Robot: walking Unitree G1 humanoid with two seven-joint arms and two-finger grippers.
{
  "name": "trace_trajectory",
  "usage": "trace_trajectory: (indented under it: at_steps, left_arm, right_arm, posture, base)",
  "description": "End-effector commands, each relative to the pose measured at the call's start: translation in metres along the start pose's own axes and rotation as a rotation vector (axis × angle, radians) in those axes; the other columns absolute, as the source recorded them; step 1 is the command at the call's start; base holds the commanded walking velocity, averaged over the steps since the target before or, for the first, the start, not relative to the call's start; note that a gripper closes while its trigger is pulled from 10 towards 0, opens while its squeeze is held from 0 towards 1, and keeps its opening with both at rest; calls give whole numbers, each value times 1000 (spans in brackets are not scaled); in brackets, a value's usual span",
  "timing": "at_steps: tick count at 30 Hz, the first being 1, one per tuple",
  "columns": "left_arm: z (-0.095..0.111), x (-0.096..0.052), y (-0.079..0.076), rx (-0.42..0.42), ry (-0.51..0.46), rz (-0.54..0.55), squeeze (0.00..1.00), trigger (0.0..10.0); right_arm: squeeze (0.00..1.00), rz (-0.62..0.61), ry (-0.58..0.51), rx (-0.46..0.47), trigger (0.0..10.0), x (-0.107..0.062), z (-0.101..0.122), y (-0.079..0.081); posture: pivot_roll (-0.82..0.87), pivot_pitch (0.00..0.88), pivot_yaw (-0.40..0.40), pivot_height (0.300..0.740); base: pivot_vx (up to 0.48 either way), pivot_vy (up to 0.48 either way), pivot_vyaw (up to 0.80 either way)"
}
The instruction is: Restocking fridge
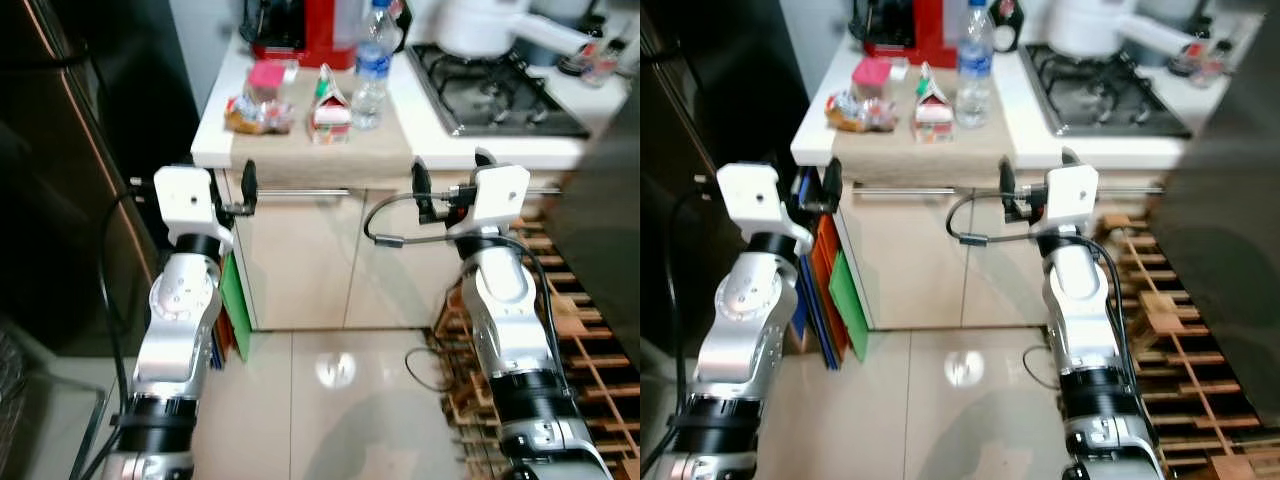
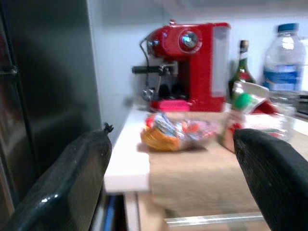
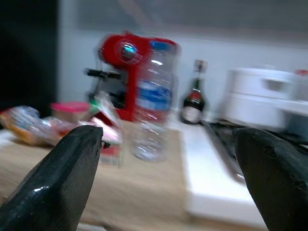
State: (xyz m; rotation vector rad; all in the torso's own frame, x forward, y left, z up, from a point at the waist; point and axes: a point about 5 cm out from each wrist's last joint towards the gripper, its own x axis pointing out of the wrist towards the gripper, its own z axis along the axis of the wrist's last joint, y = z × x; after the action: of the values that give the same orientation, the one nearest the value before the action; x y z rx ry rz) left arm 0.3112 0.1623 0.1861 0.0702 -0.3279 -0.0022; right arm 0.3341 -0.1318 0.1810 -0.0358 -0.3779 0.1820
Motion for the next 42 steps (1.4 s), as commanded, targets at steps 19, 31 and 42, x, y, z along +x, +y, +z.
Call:
trace_trajectory:
  at_steps: [19, 31, 42]
  left_arm:
    - [37, 13, -20, 15, -174, -103, 0, 10000]
    - [44, 15, -28, 12, -205, -133, 0, 10000]
    - [45, 9, -27, -13, -189, -169, 0, 10000]
  right_arm:
    - [0, -47, -302, -56, 10000, 52, 106, -7]
    - [0, -74, -268, 19, 10000, 92, 129, -25]
    - [0, -98, -117, 43, 10000, 121, 123, -28]
  posture:
    - [-32, 0, 15, 740]
    - [-21, 0, 15, 740]
    - [16, 0, 2, 740]
  base:
    - [480, 0, 0]
    - [120, 0, 0]
    - [0, 0, 0]
